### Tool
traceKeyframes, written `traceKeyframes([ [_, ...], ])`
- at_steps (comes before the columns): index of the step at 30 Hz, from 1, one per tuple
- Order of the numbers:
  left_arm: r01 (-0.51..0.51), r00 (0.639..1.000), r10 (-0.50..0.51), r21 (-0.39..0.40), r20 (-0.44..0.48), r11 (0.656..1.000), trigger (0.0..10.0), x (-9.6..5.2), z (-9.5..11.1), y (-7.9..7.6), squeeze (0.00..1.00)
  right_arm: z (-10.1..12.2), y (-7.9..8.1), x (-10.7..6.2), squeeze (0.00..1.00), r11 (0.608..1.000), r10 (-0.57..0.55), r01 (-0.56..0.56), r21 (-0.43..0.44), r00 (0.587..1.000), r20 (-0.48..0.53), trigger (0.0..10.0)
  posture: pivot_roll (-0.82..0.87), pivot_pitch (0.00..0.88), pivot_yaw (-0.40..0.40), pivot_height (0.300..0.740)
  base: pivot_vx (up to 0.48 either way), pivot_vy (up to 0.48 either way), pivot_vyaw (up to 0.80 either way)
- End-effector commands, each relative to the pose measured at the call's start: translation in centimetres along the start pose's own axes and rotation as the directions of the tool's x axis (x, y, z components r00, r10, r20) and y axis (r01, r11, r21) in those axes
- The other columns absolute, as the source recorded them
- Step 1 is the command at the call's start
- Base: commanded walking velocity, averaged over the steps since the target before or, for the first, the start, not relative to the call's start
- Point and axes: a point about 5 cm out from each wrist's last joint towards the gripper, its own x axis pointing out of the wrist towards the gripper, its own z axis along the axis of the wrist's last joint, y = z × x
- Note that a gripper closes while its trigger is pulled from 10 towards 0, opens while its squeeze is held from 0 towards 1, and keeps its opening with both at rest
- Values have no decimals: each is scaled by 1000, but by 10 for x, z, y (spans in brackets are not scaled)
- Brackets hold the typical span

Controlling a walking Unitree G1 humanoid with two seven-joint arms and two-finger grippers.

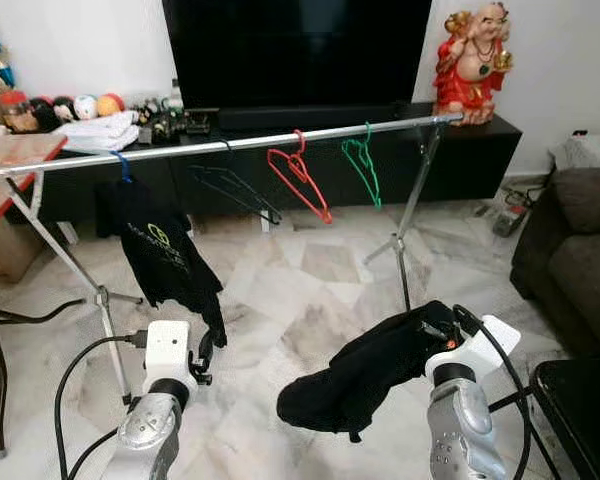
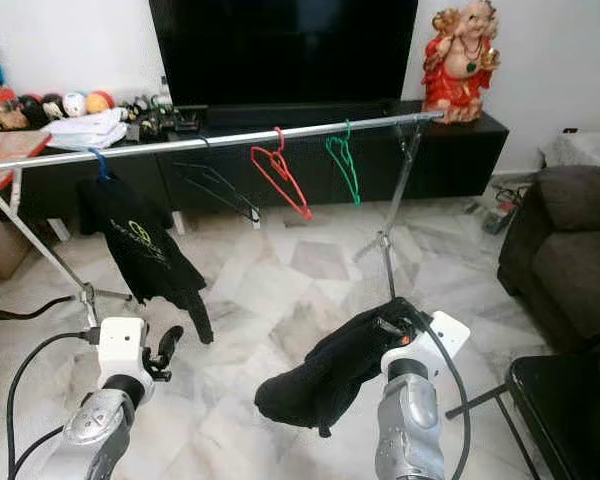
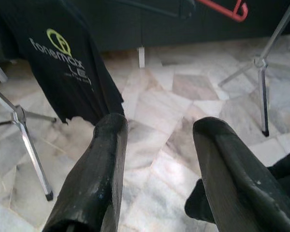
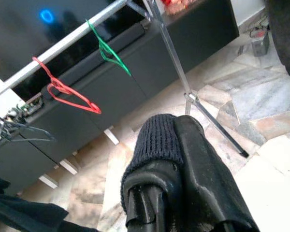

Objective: Hang hanger

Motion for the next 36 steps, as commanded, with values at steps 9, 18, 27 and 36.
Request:
traceKeyframes([
  [9,4,1000,-4,1,25,1000,10000,-1,4,0,0,13,1,3,0,1000,16,-16,-9,999,47,10000,64,0,51,740,422,0,0],
  [18,-1,999,1,-5,44,1000,10000,3,9,-1,0,-9,1,-3,0,998,58,-60,-37,997,-50,10000,72,0,41,740,425,0,0],
  [27,-9,999,9,-11,51,1000,10000,4,11,-1,0,-15,-8,-6,0,999,25,-28,-30,997,-76,10000,74,0,42,740,423,0,0],
  [36,-13,998,14,-12,57,1000,10000,6,13,-1,0,-13,-7,-3,0,999,26,-27,-27,997,-67,10000,74,0,41,740,412,0,0],
])
